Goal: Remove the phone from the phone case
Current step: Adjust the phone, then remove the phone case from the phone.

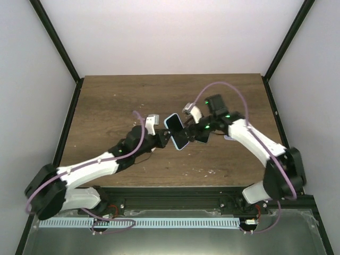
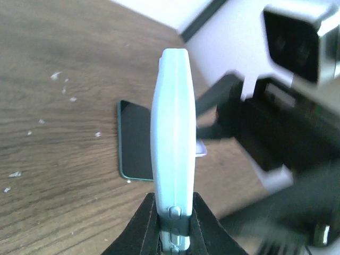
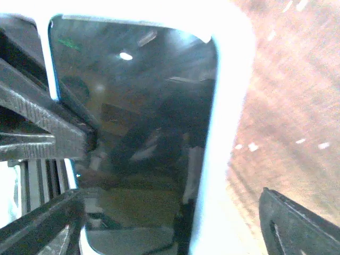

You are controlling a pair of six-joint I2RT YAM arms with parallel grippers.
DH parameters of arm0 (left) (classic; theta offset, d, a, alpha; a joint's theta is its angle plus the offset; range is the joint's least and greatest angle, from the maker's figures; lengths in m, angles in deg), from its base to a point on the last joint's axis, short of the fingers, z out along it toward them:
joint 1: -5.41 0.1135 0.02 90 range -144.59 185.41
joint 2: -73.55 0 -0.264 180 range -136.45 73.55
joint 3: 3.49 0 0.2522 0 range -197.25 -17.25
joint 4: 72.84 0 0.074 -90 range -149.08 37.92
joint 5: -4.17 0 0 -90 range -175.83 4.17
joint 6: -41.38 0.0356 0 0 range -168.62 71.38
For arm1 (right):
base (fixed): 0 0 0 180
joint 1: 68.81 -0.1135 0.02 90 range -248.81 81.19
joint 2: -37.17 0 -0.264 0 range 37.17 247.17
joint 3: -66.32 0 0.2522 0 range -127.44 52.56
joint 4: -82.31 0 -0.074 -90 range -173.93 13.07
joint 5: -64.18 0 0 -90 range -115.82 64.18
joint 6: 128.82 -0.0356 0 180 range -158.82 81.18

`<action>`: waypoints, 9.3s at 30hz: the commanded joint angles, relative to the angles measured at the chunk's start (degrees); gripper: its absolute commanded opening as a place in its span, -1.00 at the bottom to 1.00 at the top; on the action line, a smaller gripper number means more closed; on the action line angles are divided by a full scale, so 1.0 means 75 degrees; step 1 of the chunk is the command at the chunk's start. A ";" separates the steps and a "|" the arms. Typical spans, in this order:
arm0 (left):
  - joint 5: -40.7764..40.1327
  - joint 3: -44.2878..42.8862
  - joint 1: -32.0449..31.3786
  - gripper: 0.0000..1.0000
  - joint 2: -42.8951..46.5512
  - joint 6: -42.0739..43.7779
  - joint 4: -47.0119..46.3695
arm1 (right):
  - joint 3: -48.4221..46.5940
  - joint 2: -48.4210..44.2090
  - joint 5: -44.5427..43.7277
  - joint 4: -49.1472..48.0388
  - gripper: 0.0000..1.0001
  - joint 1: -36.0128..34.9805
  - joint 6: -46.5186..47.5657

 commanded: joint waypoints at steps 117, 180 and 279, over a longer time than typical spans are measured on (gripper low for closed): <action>0.8391 0.0707 0.1552 -1.00 0.1687 0.1269 -0.2199 | -0.0052 -0.2595 0.2858 0.4451 -0.08 -0.0207 0.4168; 0.7851 0.1307 0.1879 -1.00 0.1738 -0.1368 -0.2596 | -0.0943 -0.2880 0.1398 0.1661 -0.83 -0.3562 0.2890; 0.4712 0.2607 0.0768 -1.00 0.3341 -0.0501 -0.2525 | -0.0133 -0.2425 0.2849 -0.2188 0.02 -0.0921 -0.1827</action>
